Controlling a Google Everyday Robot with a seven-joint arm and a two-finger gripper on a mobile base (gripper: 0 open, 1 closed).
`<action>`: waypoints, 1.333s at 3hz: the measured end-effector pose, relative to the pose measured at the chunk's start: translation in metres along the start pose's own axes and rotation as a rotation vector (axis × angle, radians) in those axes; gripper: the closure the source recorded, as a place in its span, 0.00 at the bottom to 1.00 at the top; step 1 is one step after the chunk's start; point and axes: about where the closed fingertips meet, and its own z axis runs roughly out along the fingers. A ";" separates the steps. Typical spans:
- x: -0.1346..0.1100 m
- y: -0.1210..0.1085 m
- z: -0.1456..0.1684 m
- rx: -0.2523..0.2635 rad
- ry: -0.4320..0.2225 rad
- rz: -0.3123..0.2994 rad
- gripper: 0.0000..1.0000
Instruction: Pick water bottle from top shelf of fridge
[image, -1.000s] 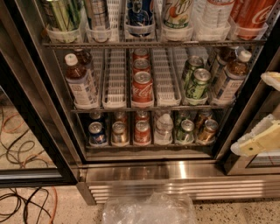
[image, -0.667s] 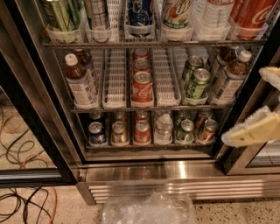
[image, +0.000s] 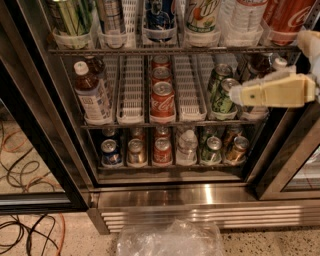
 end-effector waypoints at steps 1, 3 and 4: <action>-0.020 0.006 0.002 -0.007 -0.062 0.050 0.00; -0.020 0.017 0.011 0.006 -0.100 0.078 0.00; 0.015 0.022 0.025 0.107 -0.127 0.146 0.00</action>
Offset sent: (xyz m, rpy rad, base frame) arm 0.0013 0.0133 0.0163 0.0766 -0.0205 0.0063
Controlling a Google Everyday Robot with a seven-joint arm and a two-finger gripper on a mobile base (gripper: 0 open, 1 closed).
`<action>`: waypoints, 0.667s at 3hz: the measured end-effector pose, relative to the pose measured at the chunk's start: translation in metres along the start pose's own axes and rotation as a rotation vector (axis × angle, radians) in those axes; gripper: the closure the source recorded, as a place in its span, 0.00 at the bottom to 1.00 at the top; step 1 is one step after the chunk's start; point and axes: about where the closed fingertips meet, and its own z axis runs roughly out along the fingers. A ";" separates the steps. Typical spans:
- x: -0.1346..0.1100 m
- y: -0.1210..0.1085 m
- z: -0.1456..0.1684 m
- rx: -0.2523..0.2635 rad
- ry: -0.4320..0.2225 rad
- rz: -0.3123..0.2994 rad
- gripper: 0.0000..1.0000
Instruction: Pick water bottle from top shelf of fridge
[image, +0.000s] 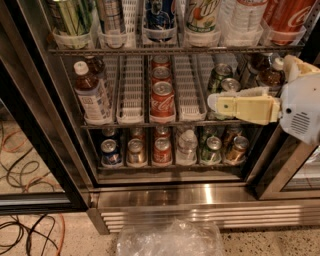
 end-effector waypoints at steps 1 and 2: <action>0.008 -0.020 0.002 0.085 -0.088 0.081 0.00; -0.006 -0.002 0.010 0.064 -0.134 0.085 0.00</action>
Offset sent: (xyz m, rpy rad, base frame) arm 0.0101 -0.0163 -0.0052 0.0905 -0.0495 -0.0768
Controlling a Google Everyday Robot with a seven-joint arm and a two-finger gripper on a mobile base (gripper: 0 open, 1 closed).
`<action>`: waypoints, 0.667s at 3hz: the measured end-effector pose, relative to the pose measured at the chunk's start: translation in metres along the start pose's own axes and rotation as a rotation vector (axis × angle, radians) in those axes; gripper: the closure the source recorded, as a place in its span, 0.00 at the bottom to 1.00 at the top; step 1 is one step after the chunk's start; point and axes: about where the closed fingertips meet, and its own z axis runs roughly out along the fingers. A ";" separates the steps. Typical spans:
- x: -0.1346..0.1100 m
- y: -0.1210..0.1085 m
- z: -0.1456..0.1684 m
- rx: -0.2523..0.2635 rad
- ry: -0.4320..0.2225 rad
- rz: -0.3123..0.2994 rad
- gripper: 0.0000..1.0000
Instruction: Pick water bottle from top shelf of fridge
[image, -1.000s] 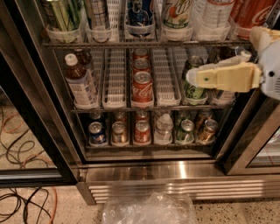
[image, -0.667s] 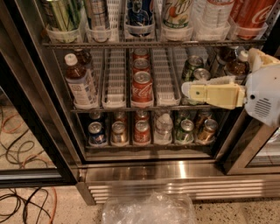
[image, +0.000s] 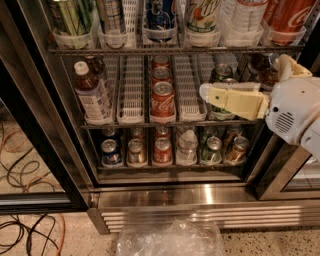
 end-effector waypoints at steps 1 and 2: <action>-0.003 0.007 0.002 -0.008 -0.013 -0.001 0.00; 0.008 -0.011 -0.003 0.052 -0.053 0.059 0.00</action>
Offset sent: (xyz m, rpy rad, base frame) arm 0.0047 0.0613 -0.0164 0.1156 -0.1702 -0.0031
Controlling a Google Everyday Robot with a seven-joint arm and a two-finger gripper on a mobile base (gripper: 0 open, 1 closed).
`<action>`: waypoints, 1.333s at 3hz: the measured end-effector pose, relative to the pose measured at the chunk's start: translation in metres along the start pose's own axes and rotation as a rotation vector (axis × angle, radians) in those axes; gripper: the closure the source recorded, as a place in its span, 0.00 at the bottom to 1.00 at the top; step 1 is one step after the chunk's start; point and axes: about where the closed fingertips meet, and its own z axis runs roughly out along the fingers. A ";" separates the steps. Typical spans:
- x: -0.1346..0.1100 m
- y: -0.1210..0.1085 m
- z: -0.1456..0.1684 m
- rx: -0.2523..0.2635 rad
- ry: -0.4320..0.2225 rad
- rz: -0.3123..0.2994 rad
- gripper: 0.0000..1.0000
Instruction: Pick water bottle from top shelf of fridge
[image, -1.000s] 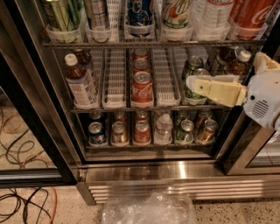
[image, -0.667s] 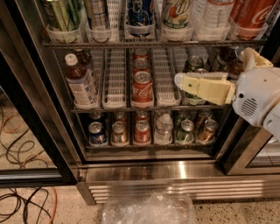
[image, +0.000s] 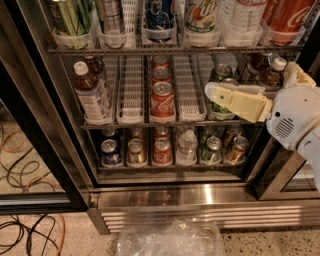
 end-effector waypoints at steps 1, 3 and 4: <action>0.034 -0.059 -0.038 0.169 -0.049 0.082 0.00; 0.034 -0.033 -0.020 0.088 -0.035 0.119 0.00; 0.021 0.005 -0.002 -0.017 -0.036 0.148 0.00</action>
Offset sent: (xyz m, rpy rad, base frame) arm -0.0050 -0.0481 -0.0251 0.0895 0.0071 -0.1203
